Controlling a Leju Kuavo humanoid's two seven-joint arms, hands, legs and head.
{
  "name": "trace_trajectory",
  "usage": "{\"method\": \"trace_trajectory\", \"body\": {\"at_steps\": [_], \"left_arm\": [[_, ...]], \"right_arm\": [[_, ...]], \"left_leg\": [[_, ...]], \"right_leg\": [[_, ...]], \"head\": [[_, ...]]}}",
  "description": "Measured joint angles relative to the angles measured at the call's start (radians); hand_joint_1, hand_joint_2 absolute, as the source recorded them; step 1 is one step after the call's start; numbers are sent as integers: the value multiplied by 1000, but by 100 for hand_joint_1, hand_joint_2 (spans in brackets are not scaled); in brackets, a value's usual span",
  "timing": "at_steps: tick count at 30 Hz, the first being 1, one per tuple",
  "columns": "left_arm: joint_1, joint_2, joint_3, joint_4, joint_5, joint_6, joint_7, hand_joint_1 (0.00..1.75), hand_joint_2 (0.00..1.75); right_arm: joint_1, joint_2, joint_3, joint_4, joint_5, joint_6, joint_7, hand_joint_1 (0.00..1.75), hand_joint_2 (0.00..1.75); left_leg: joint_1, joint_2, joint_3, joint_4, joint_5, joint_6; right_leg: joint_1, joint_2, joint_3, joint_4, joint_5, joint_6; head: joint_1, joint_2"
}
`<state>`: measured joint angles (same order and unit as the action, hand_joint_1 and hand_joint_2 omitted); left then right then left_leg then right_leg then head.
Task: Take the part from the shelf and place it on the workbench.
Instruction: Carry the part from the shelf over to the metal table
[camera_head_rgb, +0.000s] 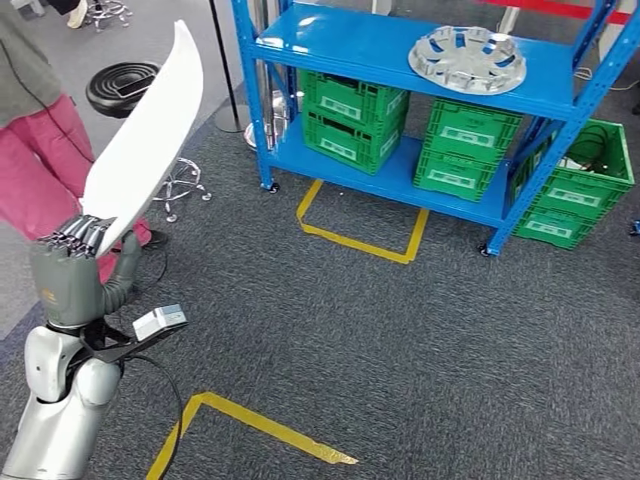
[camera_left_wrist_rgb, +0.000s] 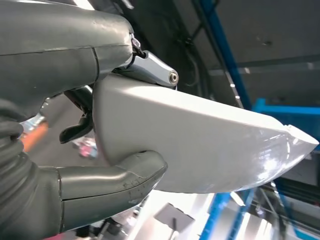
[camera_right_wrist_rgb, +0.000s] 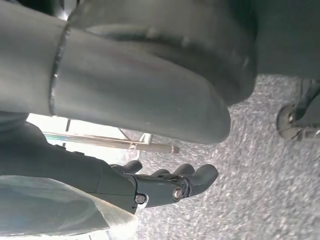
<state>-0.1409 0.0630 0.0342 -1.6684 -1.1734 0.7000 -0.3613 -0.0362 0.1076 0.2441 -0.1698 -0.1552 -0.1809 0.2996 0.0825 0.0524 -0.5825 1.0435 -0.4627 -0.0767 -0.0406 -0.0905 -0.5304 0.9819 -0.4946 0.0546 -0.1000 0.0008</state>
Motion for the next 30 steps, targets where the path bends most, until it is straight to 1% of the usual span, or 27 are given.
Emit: {"method": "trace_trajectory", "body": {"at_steps": [1, 2, 3, 4, 5, 6, 7, 8, 9, 10, 11, 12, 13, 15, 16, 17, 19, 20, 21, 23, 24, 25, 26, 27, 28, 29, 30], "left_arm": [[1, -1, 0, 0, 0, 0, -1, 175, 175], [2, -1, 1, 1, 0, 0, -1, 175, 175], [3, -1, 3, 1, 0, 0, -1, 175, 175], [3, -1, 6, 0, 1, 0, -2, 175, 175], [3, 0, 9, 0, 1, 0, -2, 175, 175], [3, 0, 11, 0, 1, 0, -3, 175, 175], [3, 0, 12, 0, 1, 0, -5, 175, 175], [3, -1, 13, -1, 1, 0, -7, 175, 175], [4, -2, 13, -1, 1, 0, -10, 175, 175], [6, -3, 14, -1, 1, 0, -13, 175, 175], [9, -4, 15, -1, 2, 0, -17, 175, 175], [11, -5, 16, -1, 3, 0, -20, 175, 175], [12, -5, 18, -1, 5, 0, -23, 175, 175], [15, -8, 25, -4, 11, 0, -32, 175, 175], [17, -9, 30, -5, 15, 1, -37, 175, 175], [21, -9, 37, -7, 19, 1, -43, 175, 175], [32, -10, 51, -11, 28, 1, -54, 175, 175], [37, -9, 59, -14, 33, 1, -60, 175, 175], [39, -9, 67, -16, 37, 1, -65, 175, 175], [42, -9, 80, -19, 45, 1, -71, 175, 175], [44, -9, 85, -20, 48, 1, -73, 175, 175], [47, -9, 90, -20, 51, 1, -75, 175, 175], [50, -9, 95, -20, 54, 1, -79, 175, 175], [52, -9, 100, -20, 56, 1, -82, 175, 175], [52, -8, 104, -20, 58, 0, -85, 175, 175], [52, -8, 107, -20, 60, 1, -87, 175, 175], [52, -8, 110, -20, 61, 0, -87, 175, 175]], "right_arm": [[-1, -2, 0, 0, 0, 1, -1, 0, 0], [-1, -3, 0, 0, 0, 1, -1, 0, 0], [-1, -3, 0, 0, 0, 1, -1, 0, 0], [-2, -2, 0, 0, 0, 2, -2, 0, 0], [-1, -1, 0, 0, 0, 2, -2, 0, 0], [-1, 0, 0, 0, 0, 2, -3, 0, 0], [0, 1, 0, 0, 0, 3, -4, 0, 0], [1, 0, 0, 0, 0, 3, -6, 0, 0], [1, 0, 0, 0, 0, 3, -7, 0, 0], [2, 0, 0, 0, 0, 4, -8, 0, 0], [2, 0, 0, 0, 0, 4, -8, 0, 0], [2, 0, 0, 0, 0, 4, -9, 0, 0], [2, 0, 0, 0, 0, 4, -10, 0, 0], [2, 0, 0, 0, 1, 4, -12, 0, 0], [2, 0, 0, 0, 1, 4, -13, 0, 0], [1, -1, 0, 0, 1, 4, -13, 0, 0], [-1, 0, 0, 0, 3, 4, -13, 0, 0], [0, 0, 0, 0, 4, 4, -13, 0, 0], [1, 2, 0, 0, 6, 4, -12, 0, 0], [2, 3, 0, 0, 9, 5, -10, 0, 0], [3, 4, 1, 0, 10, 6, -10, 0, 0], [3, 4, 1, 0, 11, 6, -10, 0, 0], [3, 4, 1, 0, 11, 6, -10, 0, 0], [2, 4, 1, 0, 12, 6, -10, 0, 0], [2, 5, 1, 0, 12, 6, -10, 0, 0], [1, 5, 1, 0, 12, 7, -10, 0, 0], [1, 6, 1, 0, 12, 7, -10, 0, 0]], "left_leg": [[-4, 9, 8, -19, 3, 5], [-11, 6, 1, -16, 1, 15], [-16, -7, -6, -14, 2, 27], [-21, -18, -12, -12, 5, 38], [-26, -29, -17, -10, 7, 48], [-31, -39, -20, -10, 10, 56], [-36, -48, -23, -10, 11, 64], [-43, -58, -26, -10, 12, 71], [-50, -69, -28, -10, 13, 78], [-58, -80, -30, -10, 13, 84], [-66, -92, -30, -10, 13, 87], [-72, -105, -29, -10, 13, 90], [-76, -117, -28, -9, 13, 90], [-79, -137, -29, -9, 13, 90], [-79, -145, -32, -8, 15, 88], [-77, -152, -35, -8, 17, 84], [-73, -166, -39, -10, 20, 75], [-75, -157, -42, -4, 15, 70], [-76, -139, -50, 17, 0, 65], [-77, -89, -93, 112, -55, 54], [-74, -75, -121, 174, -84, 48], [-70, -68, -141, 221, -101, 43], [-67, -64, -147, 238, -101, 39], [-64, -60, -134, 218, -83, 36], [-63, -54, -103, 165, -52, 35], [-63, -38, -65, 95, -25, 35], [-65, -23, -33, 34, -5, 40]], "right_leg": [[-1, -6, -1, 4, -4, 10], [-2, -12, 0, 4, -4, 20], [-9, -20, 5, 1, -1, 28], [-15, -18, 6, 0, -2, 34], [-20, -3, 1, 11, -15, 37], [-22, 20, -14, 43, -40, 34], [-18, 49, -41, 100, -76, 28], [-11, 70, -76, 174, -113, 19], [-2, 80, -112, 247, -141, 10], [8, 85, -140, 298, -153, 0], [18, 88, -152, 311, -145, -12], [26, 92, -144, 284, -117, -24], [35, 101, -121, 225, -78, -37], [45, 139, -65, 101, -19, -63], [48, 154, -47, 63, -8, -70], [49, 162, -38, 48, -8, -73], [48, 148, -29, 33, -5, -71], [45, 138, -24, 23, -1, -72], [42, 126, -18, 14, 2, -73], [40, 102, -10, 4, 5, -76], [41, 90, -10, 4, 4, -77], [41, 78, -11, 4, 3, -76], [40, 66, -11, 5, 2, -75], [40, 55, -10, 6, 1, -73], [40, 45, -10, 7, -1, -70], [40, 36, -8, 8, -3, -67], [42, 28, -8, 11, -6, -62]], "head": [[5, 0], [10, 0], [15, 0], [18, 0], [20, 0], [23, 0], [27, 0], [29, 0], [32, 0], [32, 0], [32, 0], [32, 0], [32, 0], [31, 0], [31, 0], [31, 0], [32, 0], [31, 0], [29, 0], [25, 0], [24, 0], [24, 0], [24, 0], [24, 0], [24, 0], [24, 0], [24, 0]]}}
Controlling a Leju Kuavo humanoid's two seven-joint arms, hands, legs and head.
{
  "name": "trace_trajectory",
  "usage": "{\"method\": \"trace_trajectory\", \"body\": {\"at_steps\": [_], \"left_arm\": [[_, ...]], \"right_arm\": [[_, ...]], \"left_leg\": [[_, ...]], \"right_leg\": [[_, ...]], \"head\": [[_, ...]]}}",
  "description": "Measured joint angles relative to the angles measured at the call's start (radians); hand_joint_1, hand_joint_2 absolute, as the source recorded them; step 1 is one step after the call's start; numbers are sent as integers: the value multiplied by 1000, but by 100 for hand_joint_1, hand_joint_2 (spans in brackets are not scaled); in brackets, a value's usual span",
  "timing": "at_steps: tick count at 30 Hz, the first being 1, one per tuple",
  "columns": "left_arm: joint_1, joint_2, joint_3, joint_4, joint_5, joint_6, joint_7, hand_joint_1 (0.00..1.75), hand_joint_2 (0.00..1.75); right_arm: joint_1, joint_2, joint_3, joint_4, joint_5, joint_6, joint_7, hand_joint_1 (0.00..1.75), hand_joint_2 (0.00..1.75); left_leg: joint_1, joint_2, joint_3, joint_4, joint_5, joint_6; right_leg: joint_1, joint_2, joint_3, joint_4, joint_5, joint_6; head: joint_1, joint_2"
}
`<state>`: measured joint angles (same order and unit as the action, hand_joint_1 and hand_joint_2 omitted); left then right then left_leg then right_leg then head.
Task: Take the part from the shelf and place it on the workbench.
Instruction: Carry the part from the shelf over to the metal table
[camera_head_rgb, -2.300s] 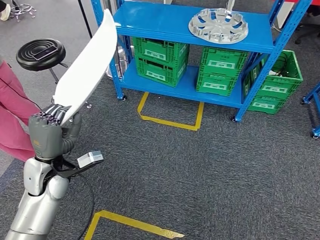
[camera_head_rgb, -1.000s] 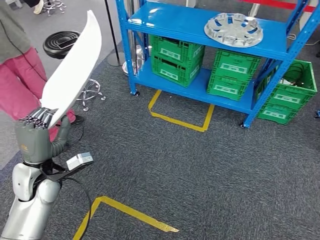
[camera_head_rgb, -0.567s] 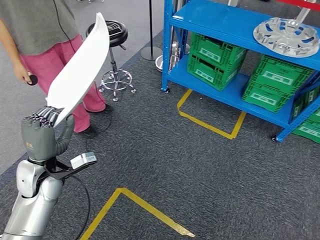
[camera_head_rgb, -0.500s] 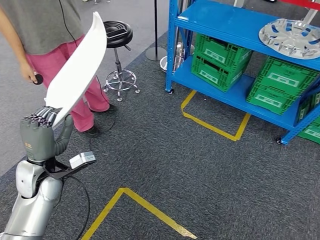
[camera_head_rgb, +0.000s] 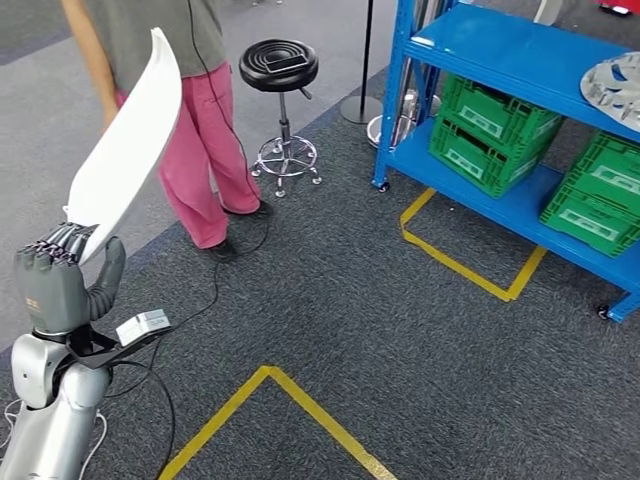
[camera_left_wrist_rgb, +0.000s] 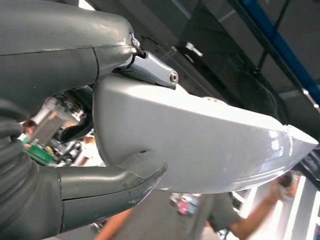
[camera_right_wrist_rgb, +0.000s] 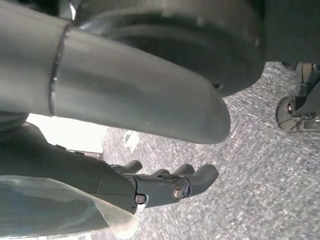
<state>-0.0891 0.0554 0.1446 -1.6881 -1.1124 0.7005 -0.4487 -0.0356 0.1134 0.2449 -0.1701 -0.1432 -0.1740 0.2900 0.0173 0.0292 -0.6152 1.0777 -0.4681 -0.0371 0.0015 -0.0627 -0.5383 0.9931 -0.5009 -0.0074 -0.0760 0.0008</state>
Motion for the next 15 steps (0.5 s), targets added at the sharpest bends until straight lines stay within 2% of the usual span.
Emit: {"method": "trace_trajectory", "body": {"at_steps": [1, 2, 4, 6, 7, 8, 9, 10, 11, 12, 15], "left_arm": [[0, 0, 3, 0, 1, 0, -1, 175, 175], [0, 0, 6, 0, 1, 0, -1, 175, 175], [0, 1, 12, 0, 2, 0, -6, 175, 175], [-2, 2, 18, 0, 2, 0, -13, 175, 175], [-4, 2, 19, 0, 2, 0, -16, 175, 175], [-6, 2, 19, 0, 2, 0, -18, 175, 175], [-7, 2, 19, 1, 1, 0, -18, 175, 175], [-7, 1, 20, 2, 2, 0, -19, 175, 175], [-7, 1, 20, 4, 2, 0, -19, 175, 175], [-7, 1, 20, 6, 2, 0, -20, 175, 175], [-7, 0, 20, 8, 2, 0, -20, 175, 175]], "right_arm": [[-1, 0, 0, 0, 0, 0, 0, 0, 0], [-1, 1, 0, 0, 1, 1, 0, 0, 0], [-3, 1, 0, 0, 3, 2, 0, 0, 0], [-5, 2, 1, 0, 5, 4, 0, 0, 0], [-5, 2, 1, 0, 6, 4, 0, 0, 0], [-5, 2, 1, 0, 6, 4, 0, 0, 0], [-4, 2, 2, 0, 6, 5, 0, 0, 0], [-3, 2, 2, 0, 6, 5, 0, 0, 0], [-2, 2, 2, 0, 7, 5, 0, 0, 0], [-1, 2, 3, 0, 7, 5, 0, 0, 0], [0, 2, 3, 0, 7, 5, 0, 0, 0]], "left_leg": [[-3, 10, 21, -40, 9, 8], [-7, 14, 28, -57, 9, 16], [-11, -1, 26, -61, 11, 33], [-9, -14, 27, -68, 17, 48], [-7, -20, 27, -71, 20, 54], [-6, -26, 25, -72, 21, 58], [-6, -34, 24, -72, 22, 61], [-6, -42, 22, -71, 22, 62], [-7, -51, 22, -71, 22, 63], [-7, -62, 23, -70, 22, 62], [-7, -87, 27, -69, 20, 60]], "right_leg": [[2, -6, 0, 2, -2, 5], [4, -12, 0, 4, -4, 10], [4, -23, 1, 4, -6, 20], [-1, -1, -12, 27, -27, 31], [-3, 19, -32, 68, -52, 35], [-4, 41, -63, 129, -84, 38], [-5, 53, -98, 201, -115, 39], [-5, 58, -130, 263, -135, 40], [-5, 59, -149, 296, -137, 40], [-5, 61, -149, 288, -117, 39], [-6, 72, -83, 133, -16, 32]], "head": [[1, 0], [1, 0], [2, 0], [4, 0], [7, 0], [11, 0], [14, 0], [16, 0], [16, 0], [16, 0], [16, 0]]}}
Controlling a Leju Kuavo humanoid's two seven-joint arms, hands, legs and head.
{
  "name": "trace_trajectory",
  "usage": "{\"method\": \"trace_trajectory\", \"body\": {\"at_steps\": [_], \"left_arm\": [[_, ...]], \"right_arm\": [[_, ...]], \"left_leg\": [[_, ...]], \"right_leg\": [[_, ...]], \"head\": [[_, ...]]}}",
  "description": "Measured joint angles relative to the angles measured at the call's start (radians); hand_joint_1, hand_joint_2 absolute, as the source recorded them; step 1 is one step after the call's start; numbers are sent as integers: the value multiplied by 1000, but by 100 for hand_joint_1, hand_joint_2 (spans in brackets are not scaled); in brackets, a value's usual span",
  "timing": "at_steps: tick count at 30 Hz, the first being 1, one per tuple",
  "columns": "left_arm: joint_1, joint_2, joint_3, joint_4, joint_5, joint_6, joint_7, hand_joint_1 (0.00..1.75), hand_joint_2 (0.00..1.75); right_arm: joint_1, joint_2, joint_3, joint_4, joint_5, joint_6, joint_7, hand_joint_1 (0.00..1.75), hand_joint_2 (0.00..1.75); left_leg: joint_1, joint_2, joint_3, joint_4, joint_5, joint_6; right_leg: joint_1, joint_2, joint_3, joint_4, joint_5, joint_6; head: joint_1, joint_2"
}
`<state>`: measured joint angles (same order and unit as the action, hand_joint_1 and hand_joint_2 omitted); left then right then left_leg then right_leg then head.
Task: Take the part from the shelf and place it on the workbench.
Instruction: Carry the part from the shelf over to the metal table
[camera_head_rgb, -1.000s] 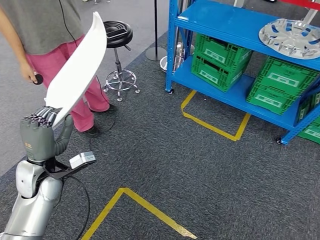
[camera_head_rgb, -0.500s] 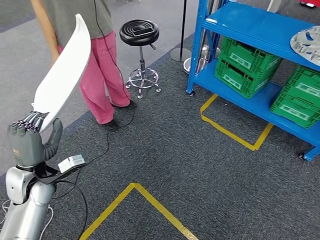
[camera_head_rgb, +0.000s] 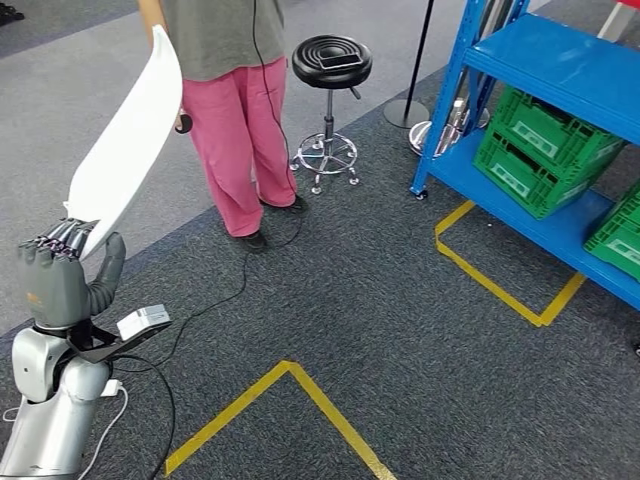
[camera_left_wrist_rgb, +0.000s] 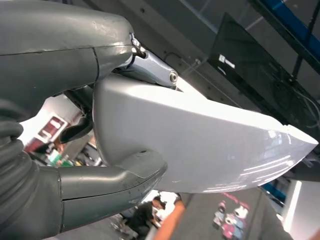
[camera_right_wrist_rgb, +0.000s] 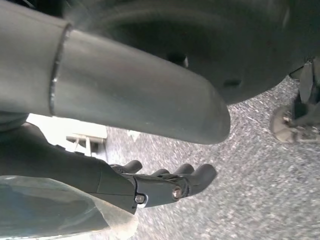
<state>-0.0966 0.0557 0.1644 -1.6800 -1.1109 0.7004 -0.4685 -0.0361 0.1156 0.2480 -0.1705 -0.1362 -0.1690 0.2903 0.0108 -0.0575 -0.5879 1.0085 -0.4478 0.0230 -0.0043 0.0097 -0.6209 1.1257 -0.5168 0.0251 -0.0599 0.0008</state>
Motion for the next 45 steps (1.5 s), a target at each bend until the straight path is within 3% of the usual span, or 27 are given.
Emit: {"method": "trace_trajectory", "body": {"at_steps": [3, 5, 6, 8, 10, 12, 13, 14, 16, 17, 19, 20, 22, 24, 26, 27, 28, 29, 31, 33, 35, 37, 39, 41, 43, 44, 45], "left_arm": [[0, 0, 0, 0, 0, 0, 0, 175, 175], [-1, 0, 0, 0, 0, 0, 0, 175, 175], [-1, 0, 1, 1, 0, 0, 0, 175, 175], [-3, 1, 5, 2, 0, 0, -1, 175, 175], [-6, 2, 8, 4, 0, 0, -1, 175, 175], [-8, 2, 10, 7, 0, 0, -5, 175, 175], [-7, 2, 10, 10, 1, 0, -8, 175, 175], [-8, 2, 11, 13, 1, 0, -12, 175, 175], [-11, 2, 12, 18, 1, 0, -17, 175, 175], [-16, 2, 12, 21, 1, 0, -18, 175, 175], [-29, 2, 12, 27, 0, 0, -19, 175, 175], [-34, 3, 12, 30, -1, 0, -20, 175, 175], [-38, 4, 13, 34, -4, 0, -21, 175, 175], [-44, 5, 14, 37, -7, 0, -23, 175, 175], [-50, 4, 14, 40, -8, 0, -26, 175, 175], [-52, 3, 14, 42, -8, 0, -27, 175, 175], [-52, 2, 14, 45, -8, 0, -27, 175, 175], [-52, 1, 14, 48, -8, 0, -28, 175, 175], [-52, 1, 14, 53, -8, 0, -29, 175, 175], [-54, 0, 14, 56, -9, 0, -30, 175, 175], [-57, 0, 14, 59, -9, 0, -31, 175, 175], [-57, 0, 14, 63, -9, 0, -31, 175, 175], [-57, 1, 13, 66, -10, 0, -31, 175, 175], [-61, 1, 12, 69, -9, 0, -32, 175, 175], [-61, 0, 11, 73, -9, 0, -32, 175, 175], [-60, 0, 11, 76, -9, 0, -32, 175, 175], [-59, 0, 11, 78, -9, 0, -32, 175, 175]], "right_arm": [[0, 0, 0, 0, 0, 0, 0, 0, 0], [0, 0, 0, 0, 0, 0, 0, 0, 0], [-1, 0, 0, 0, 0, 1, 0, 0, 0], [-3, 0, 0, 0, 0, 2, 0, 0, 0], [-3, 0, 1, 0, 0, 2, 0, 0, 0], [-1, 0, 1, 0, 0, 3, 0, 0, 0], [-1, 0, 2, 0, 0, 3, 0, 0, 0], [-1, 0, 2, 0, 1, 3, 0, 0, 0], [-1, 1, 3, 0, 3, 3, 0, 0, 0], [-1, 1, 3, 0, 4, 4, 0, 0, 0], [-2, 1, 4, 0, 6, 5, 0, 0, 0], [-4, 1, 4, 0, 7, 6, 1, 0, 0], [-8, 2, 4, 0, 9, 6, 2, 0, 0], [-11, 2, 4, 0, 11, 6, 2, 0, 0], [-11, 2, 4, 0, 11, 6, 2, 0, 0], [-10, 2, 4, 0, 11, 6, 2, 0, 0], [-9, 2, 4, 0, 11, 6, 3, 0, 0], [-8, 2, 4, 0, 11, 6, 3, 0, 0], [-7, 2, 4, 0, 11, 6, 4, 0, 0], [-6, 2, 4, 0, 11, 6, 4, 0, 0], [-6, 2, 4, 0, 11, 8, 4, 0, 0], [-8, 2, 4, 0, 11, 9, 5, 0, 0], [-8, 2, 4, 0, 11, 8, 5, 0, 0], [-6, 2, 4, 0, 11, 3, 4, 0, 0], [-3, 2, 4, 0, 12, -1, 4, 0, 0], [-2, 2, 4, 0, 12, -3, 3, 0, 0], [-2, 2, 4, 0, 12, -4, 3, 0, 0]], "left_leg": [[0, -4, 1, 0, -1, -1], [-1, -9, -1, 3, -2, -4], [0, -19, -5, 4, 0, -12], [0, -10, -19, 23, -10, -30], [1, 27, -58, 105, -57, -41], [1, 44, -117, 235, -114, -45], [2, 45, -135, 276, -125, -46], [2, 47, -136, 281, -116, -46], [-1, 62, -82, 179, -55, -40], [-6, 83, -44, 109, -30, -35], [-16, 114, -1, 19, -8, -24], [-21, 116, 2, 8, -12, -20], [-20, 94, 1, 0, -7, -9], [-14, 72, 4, -10, 1, 3], [-10, 52, 4, -15, 5, 9], [-10, 41, 3, -14, 6, 10], [-10, 29, 3, -14, 6, 10], [-10, 15, 3, -14, 5, 10], [-8, -13, 5, -12, 4, 8], [-7, -40, 3, -6, 0, 1], [-5, -63, -7, 0, 1, -10], [0, -82, -15, 2, 4, -22], [-2, -50, -28, 30, -16, -31], [-4, 14, -75, 135, -71, -38], [-1, 43, -133, 260, -121, -42], [-1, 47, -145, 287, -124, -43], [0, 50, -138, 275, -107, -43]], "right_leg": [[-1, 7, 20, -42, 22, -1], [-3, 26, 36, -76, 27, -3], [-3, 32, 47, -95, 26, -7], [-5, 29, 67, -123, 24, -20], [-4, 3, 71, -129, 25, -33], [0, -19, 72, -129, 22, -39], [2, -31, 72, -129, 21, -41], [4, -44, 73, -129, 20, -41], [7, -66, 77, -128, 17, -41], [9, -78, 80, -128, 15, -39], [15, -98, 81, -127, 10, -32], [17, -109, 82, -126, 8, -27], [15, -125, 83, -127, 3, -17], [12, -92, 67, -91, -25, -6], [8, -35, 12, 25, -83, 0], [7, -21, -24, 96, -109, 2], [6, -15, -54, 147, -121, 4], [4, -12, -68, 165, -113, 5], [0, -1, -40, 82, -45, 5], [-8, 46, 20, -53, 17, 5], [-11, 76, 51, -112, 28, 1], [-9, 57, 56, -116, 27, -9], [-9, 30, 62, -123, 29, -23], [-5, 1, 66, -127, 28, -34], [-1, -29, 67, -127, 25, -40], [1, -44, 68, -126, 23, -41], [2, -59, 69, -126, 21, -42]], "head": [[0, 0], [0, 0], [-1, 0], [-4, 0], [-8, 0], [-10, 0], [-10, 0], [-10, 0], [-10, 0], [-10, 0], [-9, 0], [-8, 0], [-8, 0], [-4, 0], [2, 0], [3, 0], [3, 0], [4, 0], [4, 0], [4, 0], [3, 0], [3, 0], [0, 0], [-4, 0], [-5, 0], [-5, 0], [-5, 0]]}}
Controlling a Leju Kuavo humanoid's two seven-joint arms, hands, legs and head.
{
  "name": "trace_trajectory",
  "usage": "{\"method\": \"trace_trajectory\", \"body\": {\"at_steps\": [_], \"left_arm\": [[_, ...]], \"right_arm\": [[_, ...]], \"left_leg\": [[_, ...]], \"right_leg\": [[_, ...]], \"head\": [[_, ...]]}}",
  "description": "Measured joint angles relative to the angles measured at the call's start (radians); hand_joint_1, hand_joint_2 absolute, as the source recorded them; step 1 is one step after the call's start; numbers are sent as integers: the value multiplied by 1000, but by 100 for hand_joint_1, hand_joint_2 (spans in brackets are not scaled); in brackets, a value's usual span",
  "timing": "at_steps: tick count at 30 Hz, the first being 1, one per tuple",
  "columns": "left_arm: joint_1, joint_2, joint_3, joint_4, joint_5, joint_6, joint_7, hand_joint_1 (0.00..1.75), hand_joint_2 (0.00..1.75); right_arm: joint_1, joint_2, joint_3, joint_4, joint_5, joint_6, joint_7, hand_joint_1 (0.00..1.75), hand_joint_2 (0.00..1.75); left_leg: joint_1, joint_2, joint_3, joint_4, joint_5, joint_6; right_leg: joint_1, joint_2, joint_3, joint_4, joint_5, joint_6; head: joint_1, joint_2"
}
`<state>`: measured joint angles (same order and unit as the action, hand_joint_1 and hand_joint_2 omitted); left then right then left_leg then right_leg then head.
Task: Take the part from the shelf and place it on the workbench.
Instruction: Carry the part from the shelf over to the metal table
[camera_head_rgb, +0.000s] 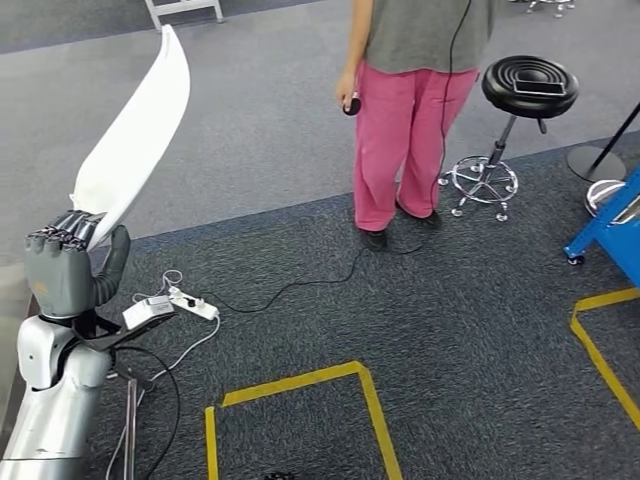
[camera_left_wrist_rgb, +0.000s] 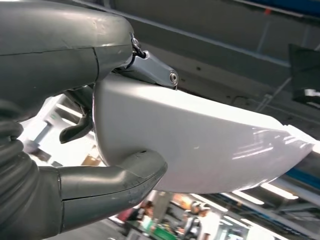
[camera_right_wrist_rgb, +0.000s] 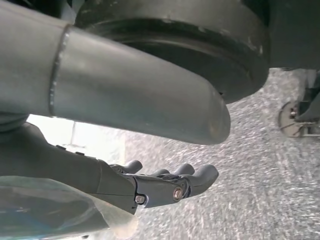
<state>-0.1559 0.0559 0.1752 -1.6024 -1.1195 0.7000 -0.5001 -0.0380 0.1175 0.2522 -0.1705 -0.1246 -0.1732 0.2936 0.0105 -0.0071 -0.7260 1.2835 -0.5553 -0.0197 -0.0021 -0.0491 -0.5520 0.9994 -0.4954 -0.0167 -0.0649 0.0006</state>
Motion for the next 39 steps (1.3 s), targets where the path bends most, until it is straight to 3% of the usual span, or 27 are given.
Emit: {"method": "trace_trajectory", "body": {"at_steps": [1, 3, 5, 7, 8, 10, 12, 14, 15, 16, 18, 19, 21, 23, 25, 27, 29, 30, 32, 33, 35, 36, 38, 39], "left_arm": [[0, 0, 0, 1, 0, 0, 0, 175, 175], [-1, 1, 0, 2, 2, 0, 0, 175, 175], [-3, 1, -1, 2, 2, 0, 0, 175, 175], [-1, 1, -1, 2, 3, 0, 0, 175, 175], [1, 1, -1, 2, 3, 0, 0, 175, 175], [0, 0, -2, 2, 1, 0, 1, 175, 175], [-3, -2, -6, 2, -2, 0, 6, 175, 175], [-3, -5, -11, 3, -6, 0, 13, 175, 175], [-2, -6, -13, 4, -7, 0, 16, 175, 175], [-2, -6, -16, 4, -9, 0, 18, 175, 175], [-4, -7, -20, 4, -11, 0, 22, 175, 175], [-5, -7, -22, 4, -12, 0, 25, 175, 175], [-8, -6, -25, 4, -12, 0, 33, 175, 175], [-6, -2, -28, 4, -12, 0, 37, 175, 175], [-8, 1, -30, 4, -12, 0, 39, 175, 175], [-12, 2, -33, 5, -12, 0, 40, 175, 175], [-10, 2, -35, 5, -12, 0, 41, 175, 175], [-9, 2, -36, 5, -12, 0, 41, 175, 175], [-8, 3, -37, 5, -12, 0, 41, 175, 175], [-9, 3, -38, 5, -12, 0, 41, 175, 175], [-13, 4, -40, 5, -12, 0, 41, 175, 175], [-14, 5, -41, 5, -12, 0, 41, 175, 175], [-14, 7, -42, 5, -12, 1, 42, 175, 175], [-14, 8, -42, 5, -12, 1, 42, 175, 175]], "right_arm": [[0, 0, 0, 0, 0, -1, 0, 0, 0], [0, 1, 0, 0, 1, 0, -1, 0, 0], [0, 2, 0, 0, 2, 1, -1, 0, 0], [-2, 2, 0, 0, 4, 2, -1, 0, 0], [-4, 2, 0, 0, 5, 2, -1, 0, 0], [-5, 2, 0, 0, 5, 0, -1, 0, 0], [-2, 2, 1, 0, 6, -3, 0, 0, 0], [1, 2, 1, 0, 6, -7, 0, 0, 0], [2, 2, 1, 0, 6, -9, 1, 0, 0], [3, 2, 0, 0, 6, -10, 2, 0, 0], [5, 2, 1, 0, 6, -11, 4, 0, 0], [5, 2, 1, 0, 6, -11, 4, 0, 0], [3, 2, 1, 0, 6, -11, 4, 0, 0], [2, 4, 1, 0, 6, -11, 5, 0, 0], [3, 5, 1, 0, 6, -11, 5, 0, 0], [6, 6, 1, 0, 6, -11, 5, 0, 0], [6, 6, 1, 0, 6, -10, 5, 0, 0], [6, 6, 1, 0, 6, -11, 5, 0, 0], [5, 6, 1, 0, 6, -11, 5, 0, 0], [5, 6, 1, 0, 6, -11, 5, 0, 0], [4, 8, 1, 0, 6, -11, 5, 0, 0], [4, 8, 1, 0, 6, -11, 5, 0, 0], [2, 8, 1, 0, 6, -11, 5, 0, 0], [1, 8, 1, 0, 6, -11, 5, 0, 0]], "left_leg": [[-1, 7, 27, -51, 32, 2], [-9, 49, 99, -190, 90, 11], [-20, 82, 133, -262, 102, 22], [-24, 67, 134, -271, 99, 31], [-22, 54, 135, -275, 101, 36], [-16, 30, 138, -282, 107, 47], [-12, 6, 136, -283, 109, 54], [-11, -22, 136, -283, 109, 55], [-10, -38, 136, -282, 109, 55], [-8, -54, 138, -281, 109, 54], [-6, -82, 137, -274, 105, 47], [-5, -94, 133, -269, 104, 41], [-3, -117, 120, -261, 106, 28], [0, -131, 113, -260, 109, 17], [-3, -90, 94, -220, 83, 10], [-5, -27, 41, -104, 24, 3], [-3, -5, -10, 10, -18, 0], [-2, -2, -15, 24, -13, 0], [-5, 15, 36, -70, 47, 7], [-10, 41, 74, -140, 74, 13], [-23, 85, 124, -240, 97, 25], [-29, 93, 129, -254, 93, 28], [-28, 68, 128, -263, 96, 35], [-24, 54, 131, -268, 99, 40]], "right_leg": [[1, -14, 3, 0, -2, 0], [5, -39, 9, 1, -8, 5], [11, -61, 12, 3, -15, 13], [12, -85, 14, 3, -20, 22], [11, -82, 14, 8, -26, 27], [7, -30, -10, 61, -61, 36], [2, 32, -76, 191, -120, 42], [-1, 46, -135, 296, -147, 46], [-2, 48, -141, 297, -131, 47], [-3, 52, -127, 258, -97, 47], [-11, 89, -69, 124, -24, 51], [-15, 111, -44, 69, -5, 53], [-18, 134, -23, 28, -3, 51], [-17, 110, -19, 24, -1, 41], [-18, 82, -15, 20, 0, 29], [-14, 53, -12, 19, -4, 18], [-10, 22, -11, 20, -7, 13], [-8, 7, -10, 20, -9, 12], [-6, -21, -3, 20, -14, 12], [-4, -33, 1, 20, -17, 13], [2, -57, 6, 20, -22, 20], [4, -69, 7, 20, -25, 24], [5, -91, 9, 19, -30, 33], [3, -79, 7, 25, -38, 38]], "head": [[0, 0], [0, 0], [0, 0], [0, 0], [1, 0], [5, 0], [10, 0], [11, 0], [12, 0], [12, 0], [12, 0], [12, 0], [11, 0], [10, 0], [3, 0], [-4, 0], [-4, 0], [-5, 0], [-5, 0], [-5, 0], [-5, 0], [-5, 0], [-5, 0], [-4, 0]]}}
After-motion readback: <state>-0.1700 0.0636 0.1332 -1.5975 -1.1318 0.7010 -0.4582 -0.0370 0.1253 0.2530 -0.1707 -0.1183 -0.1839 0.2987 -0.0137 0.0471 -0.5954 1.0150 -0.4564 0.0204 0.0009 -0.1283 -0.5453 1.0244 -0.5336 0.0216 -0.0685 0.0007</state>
